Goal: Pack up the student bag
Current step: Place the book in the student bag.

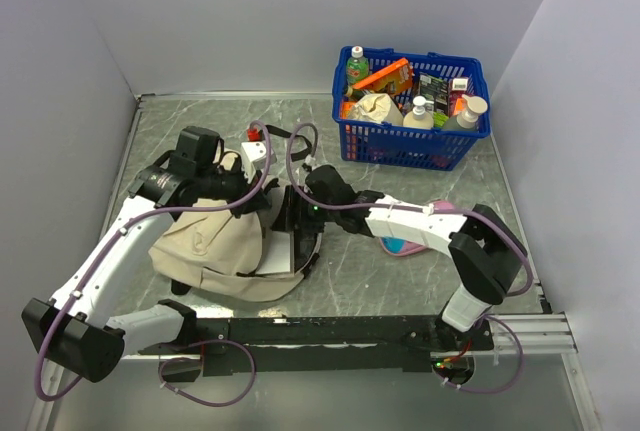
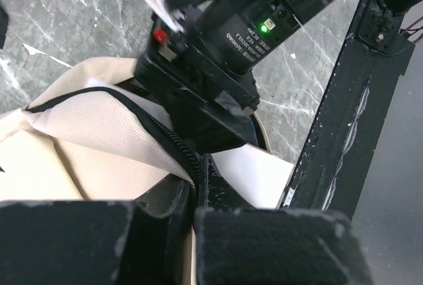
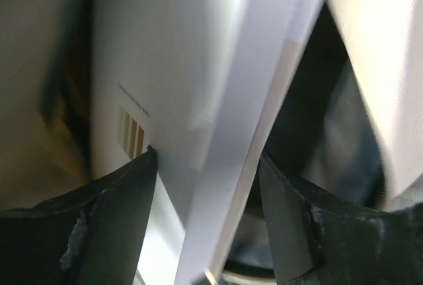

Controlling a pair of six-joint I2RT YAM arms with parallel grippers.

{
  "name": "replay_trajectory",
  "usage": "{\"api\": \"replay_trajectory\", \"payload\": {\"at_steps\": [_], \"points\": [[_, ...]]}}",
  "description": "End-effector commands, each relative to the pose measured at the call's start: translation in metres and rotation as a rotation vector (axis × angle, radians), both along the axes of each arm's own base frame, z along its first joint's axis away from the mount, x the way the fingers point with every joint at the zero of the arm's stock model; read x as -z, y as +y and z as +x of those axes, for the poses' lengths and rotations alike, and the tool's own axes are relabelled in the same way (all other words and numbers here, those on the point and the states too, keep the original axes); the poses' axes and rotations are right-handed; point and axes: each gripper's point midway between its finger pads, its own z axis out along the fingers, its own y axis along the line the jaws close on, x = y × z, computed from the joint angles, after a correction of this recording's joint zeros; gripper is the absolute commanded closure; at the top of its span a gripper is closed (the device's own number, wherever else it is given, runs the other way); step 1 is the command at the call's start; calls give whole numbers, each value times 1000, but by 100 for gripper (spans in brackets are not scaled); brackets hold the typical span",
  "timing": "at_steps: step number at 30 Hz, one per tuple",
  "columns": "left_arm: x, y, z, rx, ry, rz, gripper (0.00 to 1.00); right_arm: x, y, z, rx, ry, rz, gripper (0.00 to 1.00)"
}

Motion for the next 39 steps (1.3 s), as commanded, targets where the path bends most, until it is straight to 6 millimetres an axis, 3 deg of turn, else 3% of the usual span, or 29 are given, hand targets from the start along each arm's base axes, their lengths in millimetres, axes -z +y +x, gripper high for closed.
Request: {"api": "replay_trajectory", "payload": {"at_steps": [1, 4, 10, 14, 16, 18, 21, 22, 25, 28, 32, 39], "points": [[-48, -19, 3, 79, -138, -123, 99, 18, -16, -39, -221, 61, -19, 27], [-47, -18, 2, 78, -139, -122, 99, 15, -23, -40, -238, 56, -2, 23], [-44, -17, 1, 77, -138, -115, 99, -13, -23, -33, -253, 34, 80, 9], [-44, -16, 1, 75, -143, -112, 99, -18, -29, -41, -267, 21, 96, 12], [-43, -15, 0, 76, -146, -110, 99, -15, -38, -45, -259, 16, 82, 16], [-40, -15, 0, 76, -138, -109, 99, -16, -41, -46, -266, 1, 85, 27], [-40, -16, 0, 77, -137, -113, 99, -30, -46, -38, -238, -78, 70, 55], [-39, -16, 0, 75, -136, -111, 99, -33, -50, -33, -234, -119, 45, 77], [-40, -15, 0, 73, -141, -107, 99, -26, -59, -28, -212, -130, -28, 98], [-39, -15, 1, 67, -137, -105, 99, -13, -61, -30, -203, -104, -75, 100], [-41, -16, 2, 61, -135, -112, 99, -6, -49, -38, -218, -91, -73, 100], [-47, -20, 6, 65, -130, -125, 99, -14, -3, -41, -274, -25, 16, 100]]}}
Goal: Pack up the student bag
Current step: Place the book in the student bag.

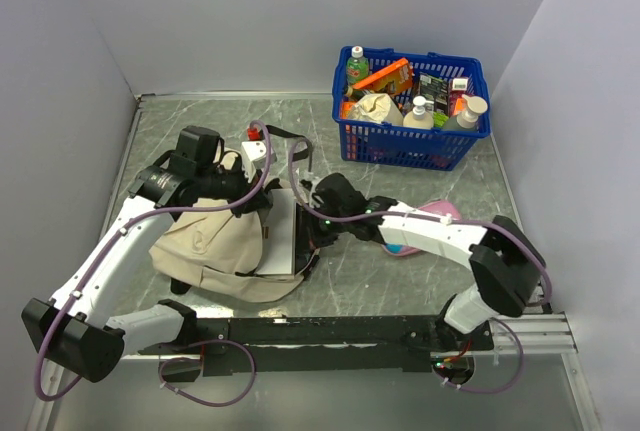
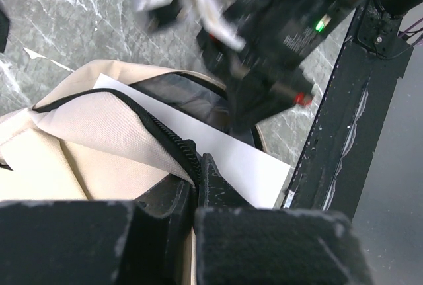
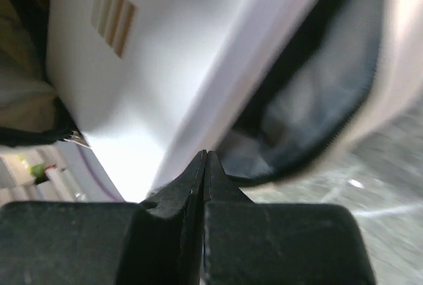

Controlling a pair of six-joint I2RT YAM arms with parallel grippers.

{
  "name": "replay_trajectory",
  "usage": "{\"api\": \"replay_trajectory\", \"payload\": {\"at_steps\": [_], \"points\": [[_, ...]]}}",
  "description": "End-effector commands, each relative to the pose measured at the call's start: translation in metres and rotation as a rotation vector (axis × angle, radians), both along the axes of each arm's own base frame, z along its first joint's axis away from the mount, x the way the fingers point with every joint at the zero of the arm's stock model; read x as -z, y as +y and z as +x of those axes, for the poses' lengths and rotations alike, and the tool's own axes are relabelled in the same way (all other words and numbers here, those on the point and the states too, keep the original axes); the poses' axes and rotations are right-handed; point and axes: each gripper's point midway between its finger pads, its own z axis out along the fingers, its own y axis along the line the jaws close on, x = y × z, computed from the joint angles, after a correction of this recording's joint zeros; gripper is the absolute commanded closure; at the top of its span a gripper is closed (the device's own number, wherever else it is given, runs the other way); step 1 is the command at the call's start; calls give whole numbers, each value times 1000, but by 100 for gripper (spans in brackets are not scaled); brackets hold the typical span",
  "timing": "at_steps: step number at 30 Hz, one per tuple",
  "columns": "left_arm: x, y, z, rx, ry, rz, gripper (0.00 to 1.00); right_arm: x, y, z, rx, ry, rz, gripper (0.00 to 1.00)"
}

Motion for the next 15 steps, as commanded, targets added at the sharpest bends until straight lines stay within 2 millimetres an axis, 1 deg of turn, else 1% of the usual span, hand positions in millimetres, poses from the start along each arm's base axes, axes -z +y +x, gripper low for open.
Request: {"api": "replay_trajectory", "payload": {"at_steps": [1, 6, 8, 9, 11, 12, 14, 15], "points": [[-48, -18, 6, 64, -131, -120, 99, -29, 43, 10, -19, 21, 126, 100], [-48, -17, 7, 62, -138, -113, 99, -61, 83, 19, -55, 52, 247, 100], [-48, -17, 7, 62, -136, -114, 99, -70, 93, 22, -52, 65, 280, 100], [-48, -18, 7, 65, -137, -115, 99, -72, 103, 19, -73, 77, 299, 100], [-48, -19, 8, 67, -136, -118, 99, -82, 113, 20, -76, 97, 329, 100], [-47, -19, 9, 66, -133, -118, 99, -77, 116, 20, -79, 117, 325, 100], [-48, -20, 9, 70, -135, -120, 99, -78, 121, 19, -83, 149, 342, 100], [-47, -19, 9, 69, -137, -118, 99, -74, 122, 20, -85, 147, 333, 100]]}}
